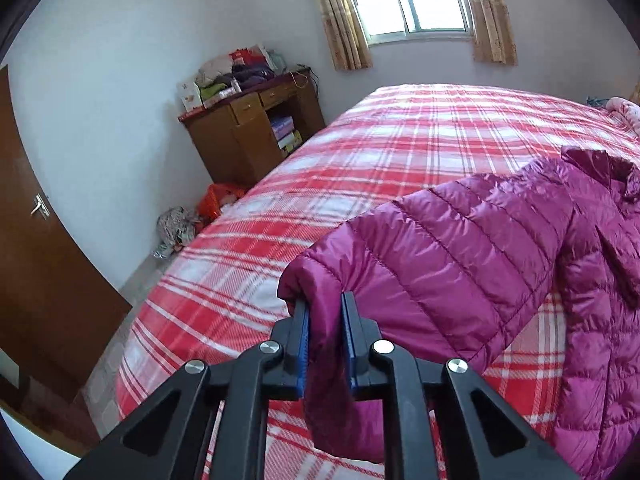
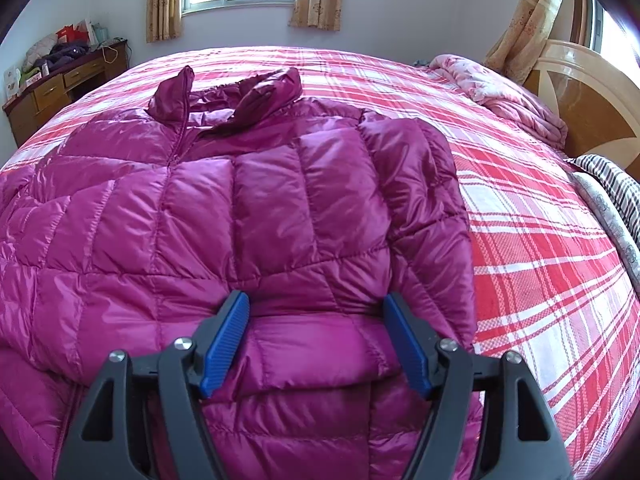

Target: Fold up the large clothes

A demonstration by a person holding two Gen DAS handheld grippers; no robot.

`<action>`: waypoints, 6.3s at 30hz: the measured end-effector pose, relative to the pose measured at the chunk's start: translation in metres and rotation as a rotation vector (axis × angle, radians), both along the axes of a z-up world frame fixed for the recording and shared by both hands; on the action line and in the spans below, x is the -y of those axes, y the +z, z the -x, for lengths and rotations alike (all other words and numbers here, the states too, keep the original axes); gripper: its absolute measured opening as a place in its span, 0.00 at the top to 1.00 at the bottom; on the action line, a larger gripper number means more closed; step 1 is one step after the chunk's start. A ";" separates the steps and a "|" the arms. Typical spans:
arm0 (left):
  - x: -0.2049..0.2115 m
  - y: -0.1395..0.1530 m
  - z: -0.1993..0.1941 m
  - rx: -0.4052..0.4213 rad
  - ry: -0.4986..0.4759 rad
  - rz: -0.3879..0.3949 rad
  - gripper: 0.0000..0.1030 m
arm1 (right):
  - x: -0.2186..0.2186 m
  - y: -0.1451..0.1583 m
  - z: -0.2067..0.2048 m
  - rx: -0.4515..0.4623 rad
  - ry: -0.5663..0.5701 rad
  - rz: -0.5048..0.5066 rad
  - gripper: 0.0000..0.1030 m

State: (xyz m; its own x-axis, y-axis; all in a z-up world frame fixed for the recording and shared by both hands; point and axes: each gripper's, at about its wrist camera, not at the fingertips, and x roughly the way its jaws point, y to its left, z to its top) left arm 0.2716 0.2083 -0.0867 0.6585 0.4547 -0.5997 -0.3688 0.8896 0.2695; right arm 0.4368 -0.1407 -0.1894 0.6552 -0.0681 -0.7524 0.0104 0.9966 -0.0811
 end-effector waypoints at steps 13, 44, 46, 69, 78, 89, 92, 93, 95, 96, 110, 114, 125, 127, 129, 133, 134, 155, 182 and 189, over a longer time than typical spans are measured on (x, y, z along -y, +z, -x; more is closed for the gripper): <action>0.073 0.071 -0.027 0.109 -0.168 -0.082 0.89 | 0.040 0.044 0.040 0.101 0.055 -0.032 0.25; 0.414 0.023 -0.090 0.038 -0.750 -0.062 0.91 | 0.086 0.000 0.071 0.099 -0.089 -0.071 0.24; 0.423 0.016 -0.093 0.049 -0.750 -0.057 0.91 | 0.088 -0.001 0.071 0.098 -0.091 -0.080 0.24; 0.237 -0.023 -0.131 0.061 -0.361 0.030 0.16 | 0.034 0.051 0.054 0.076 0.141 -0.418 0.20; 0.173 -0.033 -0.122 0.033 -0.252 0.060 0.16 | -0.014 0.018 0.021 -0.087 0.219 -0.436 0.78; 0.152 -0.032 -0.132 0.003 -0.187 0.100 0.16 | 0.008 0.018 0.046 -0.050 0.141 -0.324 0.83; 0.167 -0.027 -0.138 0.011 -0.220 0.111 0.16 | 0.011 0.027 0.051 -0.017 0.121 -0.269 0.49; 0.173 -0.023 -0.140 0.017 -0.231 0.114 0.16 | 0.014 0.034 0.055 0.013 0.108 -0.263 0.31; 0.186 -0.016 -0.145 0.036 -0.265 0.139 0.16 | 0.021 0.053 0.065 0.106 0.070 -0.263 0.30; 0.192 -0.012 -0.148 0.042 -0.287 0.156 0.16 | 0.022 0.061 0.067 0.129 0.060 -0.258 0.32; 0.220 -0.086 -0.216 -0.145 -0.350 0.227 0.15 | -0.024 0.021 0.007 -0.001 0.157 -0.269 0.61; 0.212 -0.096 -0.218 -0.158 -0.350 0.287 0.11 | -0.029 0.012 0.010 0.006 0.170 -0.218 0.61; 0.208 -0.105 -0.224 -0.198 -0.323 0.327 0.03 | -0.038 0.004 0.009 -0.010 0.154 -0.109 0.60; 0.209 -0.105 -0.225 -0.198 -0.320 0.320 0.03 | -0.040 0.003 0.008 -0.010 0.153 -0.096 0.60; 0.209 -0.104 -0.224 -0.195 -0.317 0.314 0.03 | -0.042 0.002 0.008 -0.007 0.151 -0.085 0.60; 0.210 -0.105 -0.224 -0.190 -0.316 0.303 0.03 | -0.046 0.001 0.009 -0.004 0.152 -0.057 0.60; 0.210 -0.105 -0.224 -0.190 -0.316 0.302 0.03 | -0.046 0.001 0.009 -0.003 0.152 -0.055 0.60; 0.210 -0.106 -0.223 -0.183 -0.304 0.310 0.01 | -0.090 0.025 -0.002 0.015 0.204 -0.067 0.31; 0.209 -0.105 -0.223 -0.185 -0.299 0.296 0.01 | -0.090 -0.001 -0.001 -0.030 0.206 -0.064 0.27; 0.217 -0.067 -0.211 -0.198 -0.297 0.125 0.01 | -0.083 0.013 -0.006 -0.082 0.272 -0.073 0.26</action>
